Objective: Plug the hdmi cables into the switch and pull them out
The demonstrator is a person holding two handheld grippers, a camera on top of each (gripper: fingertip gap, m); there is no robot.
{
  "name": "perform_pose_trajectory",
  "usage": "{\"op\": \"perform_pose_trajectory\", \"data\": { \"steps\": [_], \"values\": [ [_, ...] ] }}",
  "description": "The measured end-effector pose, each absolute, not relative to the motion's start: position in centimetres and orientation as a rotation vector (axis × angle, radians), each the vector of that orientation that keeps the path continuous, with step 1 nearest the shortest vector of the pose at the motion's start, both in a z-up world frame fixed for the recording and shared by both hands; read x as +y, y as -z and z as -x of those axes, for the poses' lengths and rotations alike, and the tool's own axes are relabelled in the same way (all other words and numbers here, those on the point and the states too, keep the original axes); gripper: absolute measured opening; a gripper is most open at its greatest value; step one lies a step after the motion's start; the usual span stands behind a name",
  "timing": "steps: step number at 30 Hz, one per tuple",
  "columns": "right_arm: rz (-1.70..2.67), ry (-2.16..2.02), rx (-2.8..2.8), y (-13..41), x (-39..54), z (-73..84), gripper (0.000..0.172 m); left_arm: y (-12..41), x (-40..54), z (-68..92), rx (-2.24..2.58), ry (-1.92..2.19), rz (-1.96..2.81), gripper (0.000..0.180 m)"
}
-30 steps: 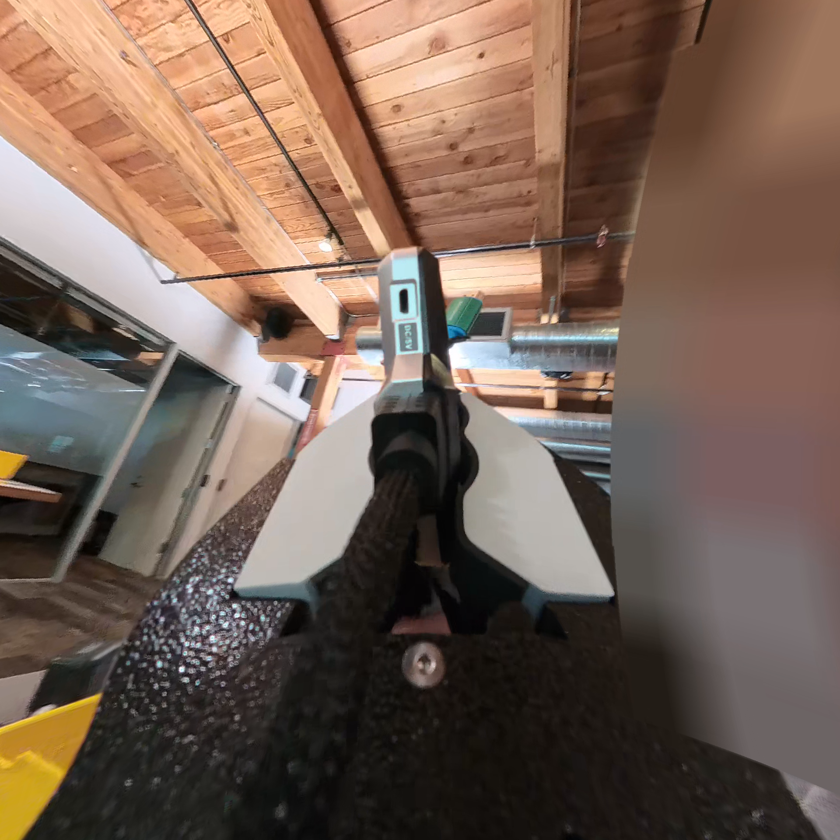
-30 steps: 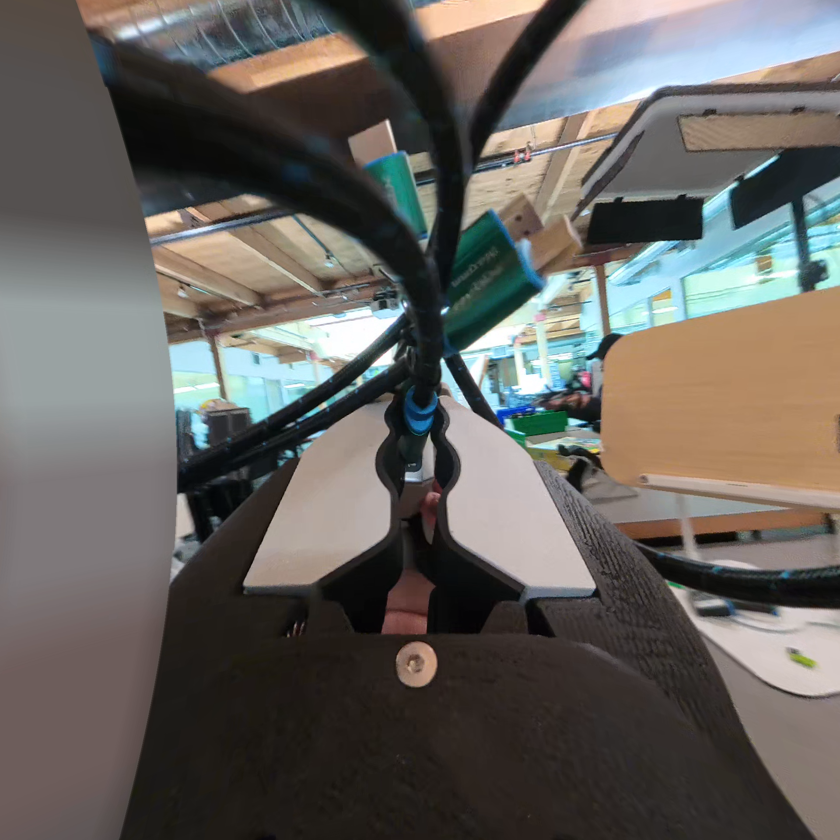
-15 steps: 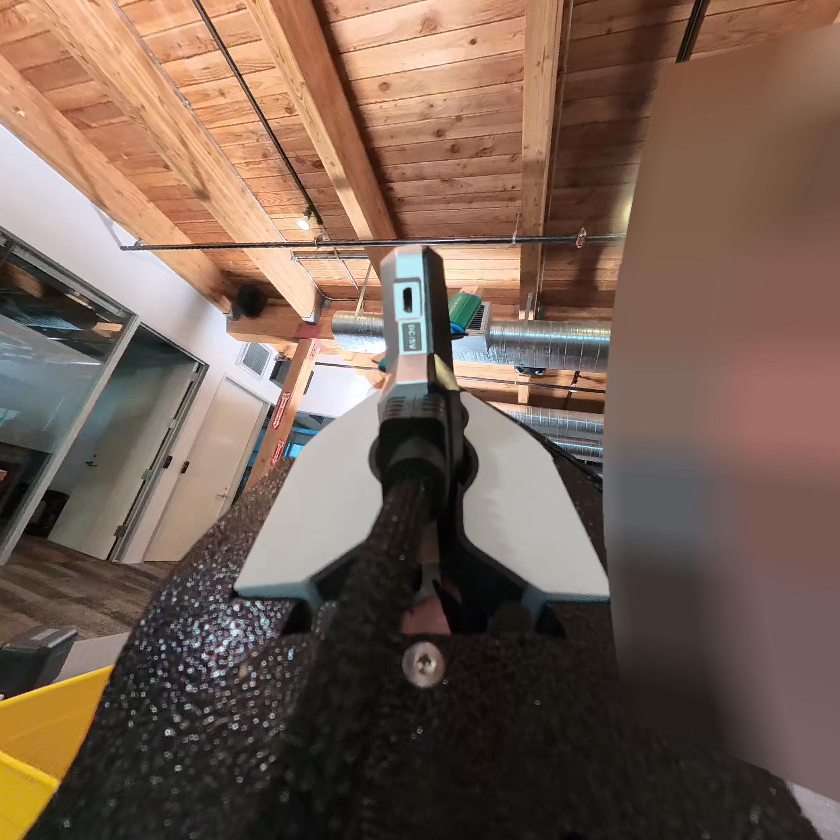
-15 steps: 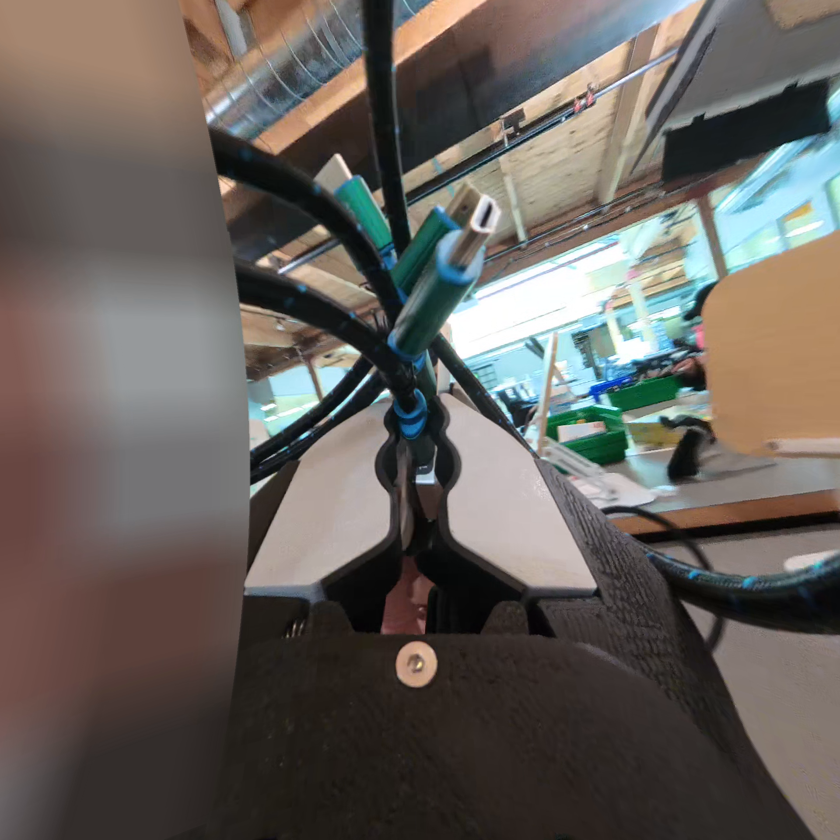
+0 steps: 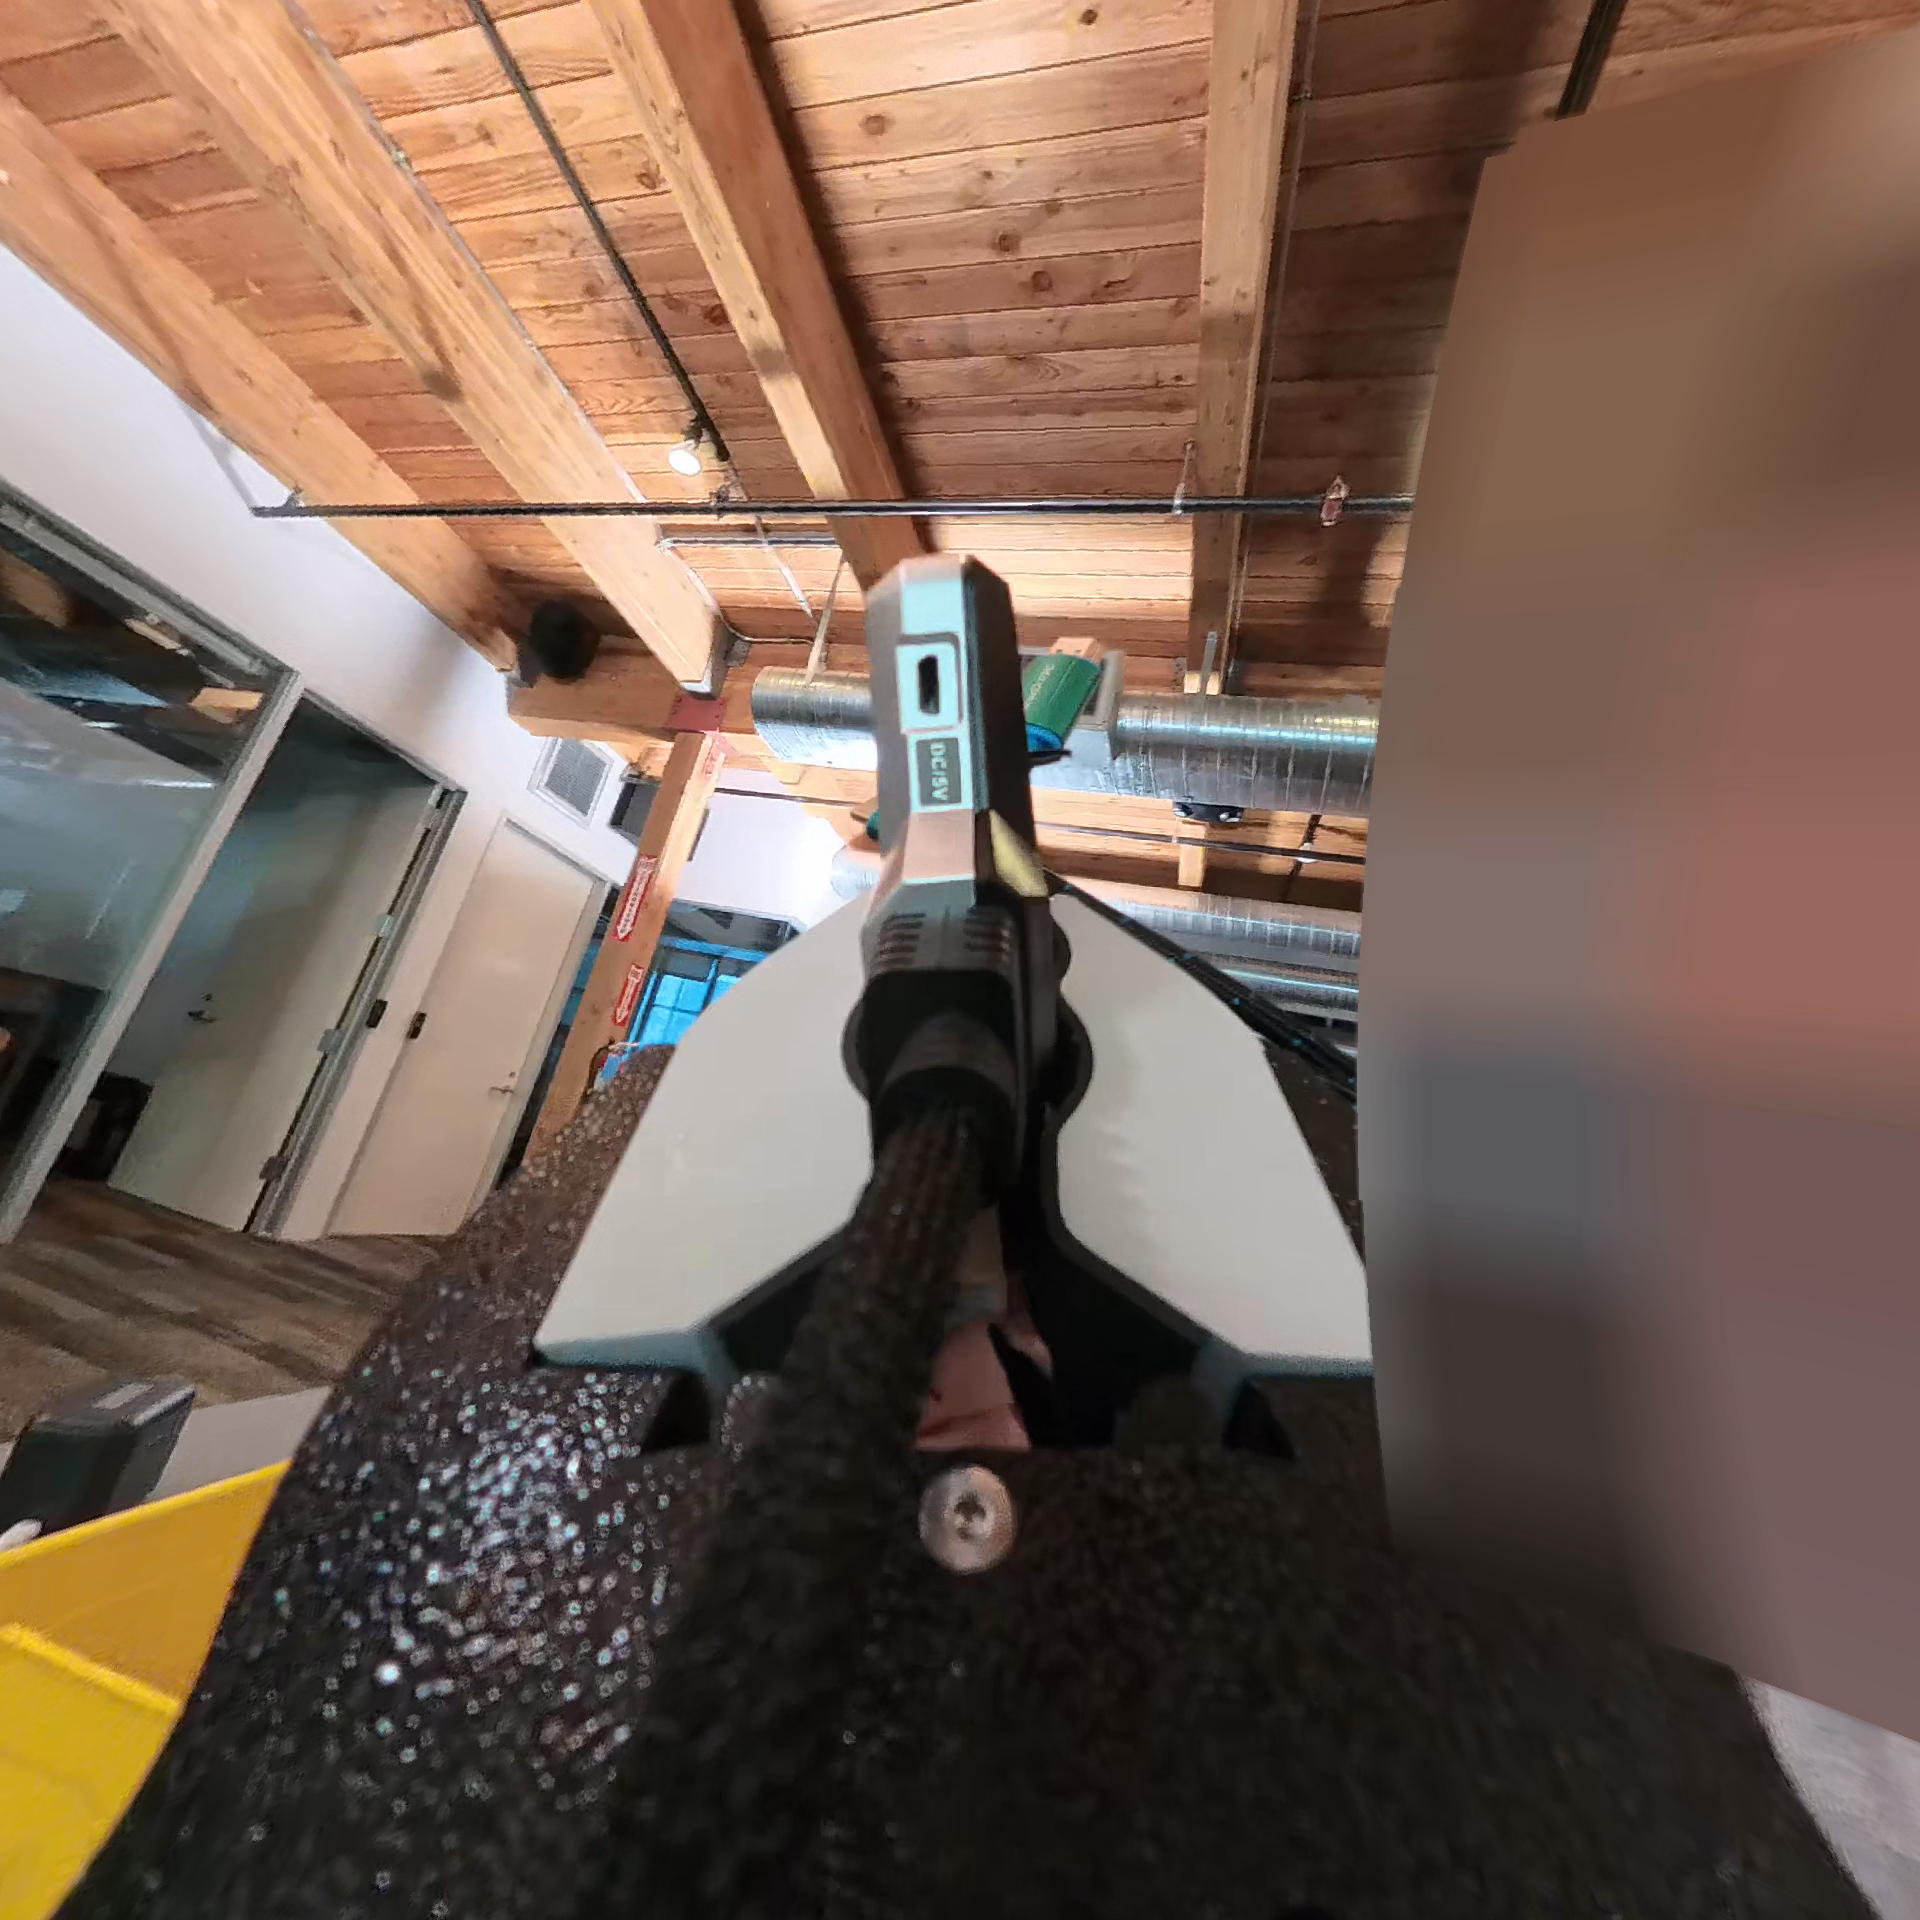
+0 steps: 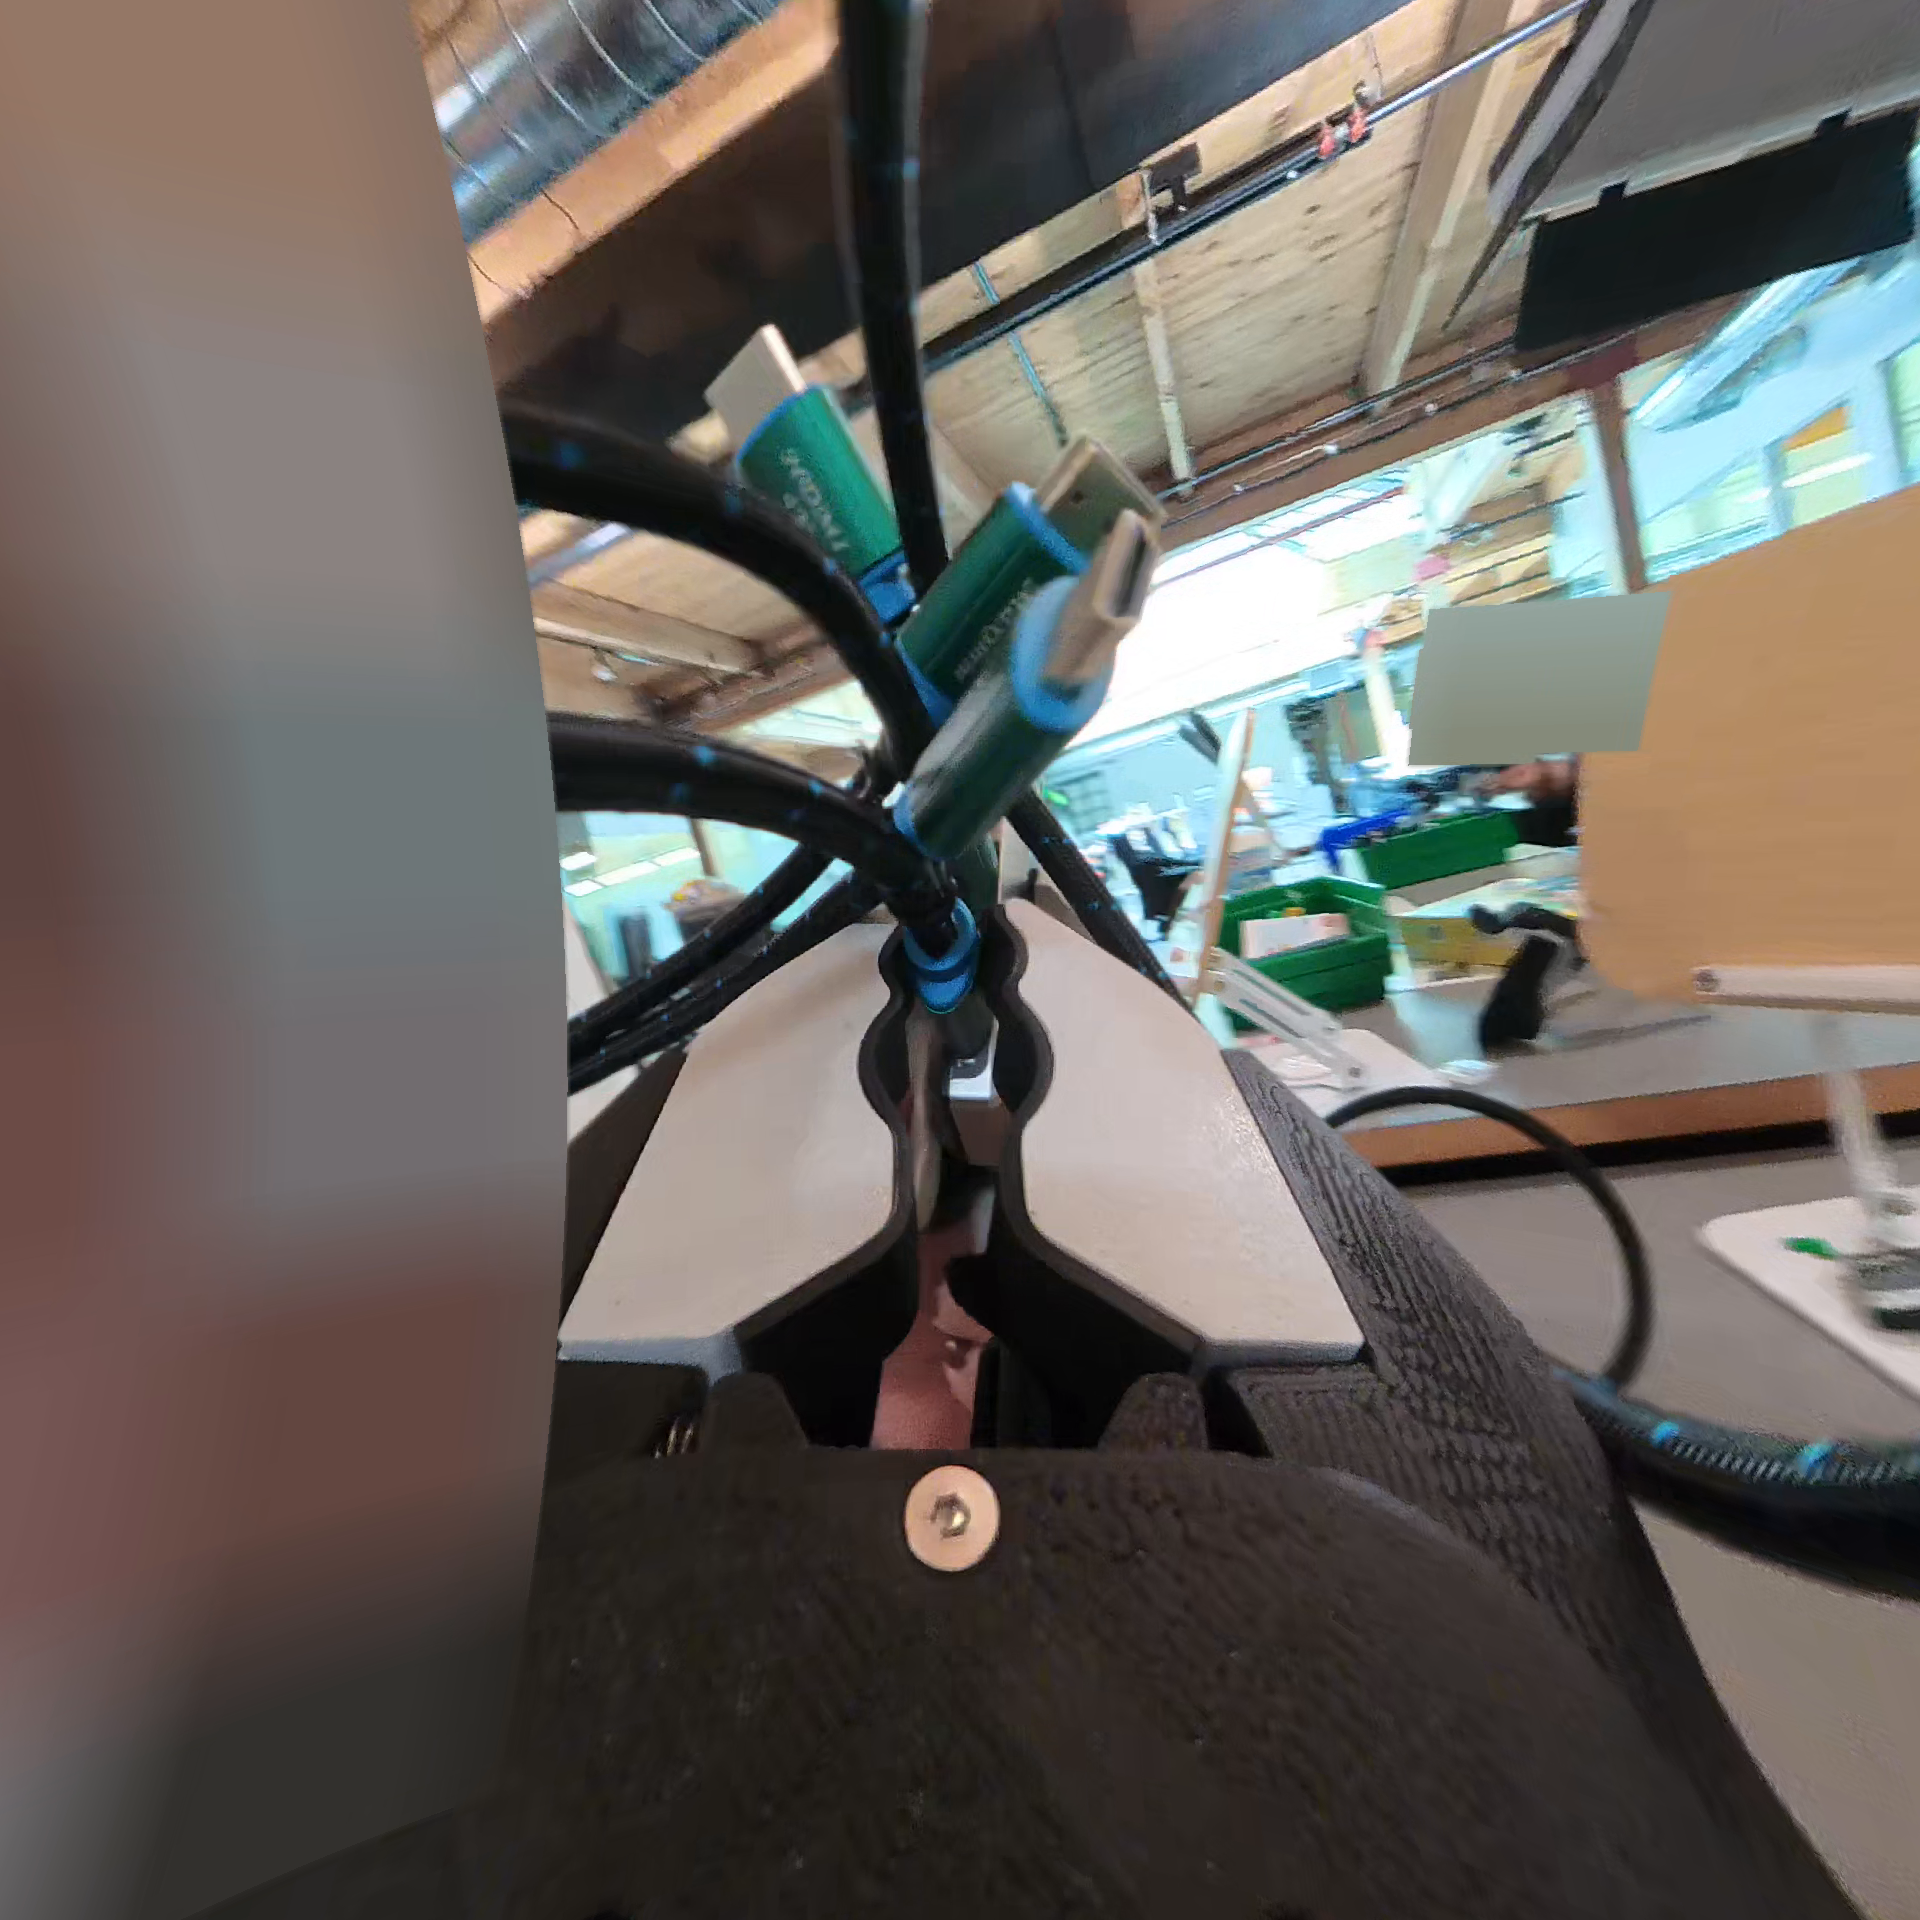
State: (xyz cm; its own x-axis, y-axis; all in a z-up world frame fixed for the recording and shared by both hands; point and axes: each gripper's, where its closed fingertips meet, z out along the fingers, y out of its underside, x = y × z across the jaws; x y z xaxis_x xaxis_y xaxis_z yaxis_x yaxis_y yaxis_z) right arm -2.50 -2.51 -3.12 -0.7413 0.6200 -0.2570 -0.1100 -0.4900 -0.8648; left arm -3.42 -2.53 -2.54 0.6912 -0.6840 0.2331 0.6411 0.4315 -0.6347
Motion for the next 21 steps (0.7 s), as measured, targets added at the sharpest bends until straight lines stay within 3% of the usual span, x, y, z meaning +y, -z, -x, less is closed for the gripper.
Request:
{"op": "perform_pose_trajectory", "data": {
  "steps": [4,10,15,18,21],
  "values": [
    [0.757,-1.845,-1.308,3.9,-1.8,3.3,0.011,3.0,-2.1,4.0,0.038,0.812,0.811,0.023],
    [0.715,-2.234,-1.291,3.2,-2.6,2.2,0.010,2.7,-2.9,3.3,0.085,0.880,0.746,0.022],
    [0.730,-1.793,-1.282,4.2,-1.7,4.0,0.012,3.6,-2.2,4.8,0.011,0.820,0.764,0.022],
    [0.787,-2.316,-1.240,3.3,-2.1,2.8,0.010,2.8,-2.7,3.5,0.079,0.728,0.790,0.022],
    [0.811,-2.310,-1.244,3.7,-1.8,3.2,0.010,3.5,-2.2,4.2,0.021,0.864,0.787,0.023]
  ]
}}
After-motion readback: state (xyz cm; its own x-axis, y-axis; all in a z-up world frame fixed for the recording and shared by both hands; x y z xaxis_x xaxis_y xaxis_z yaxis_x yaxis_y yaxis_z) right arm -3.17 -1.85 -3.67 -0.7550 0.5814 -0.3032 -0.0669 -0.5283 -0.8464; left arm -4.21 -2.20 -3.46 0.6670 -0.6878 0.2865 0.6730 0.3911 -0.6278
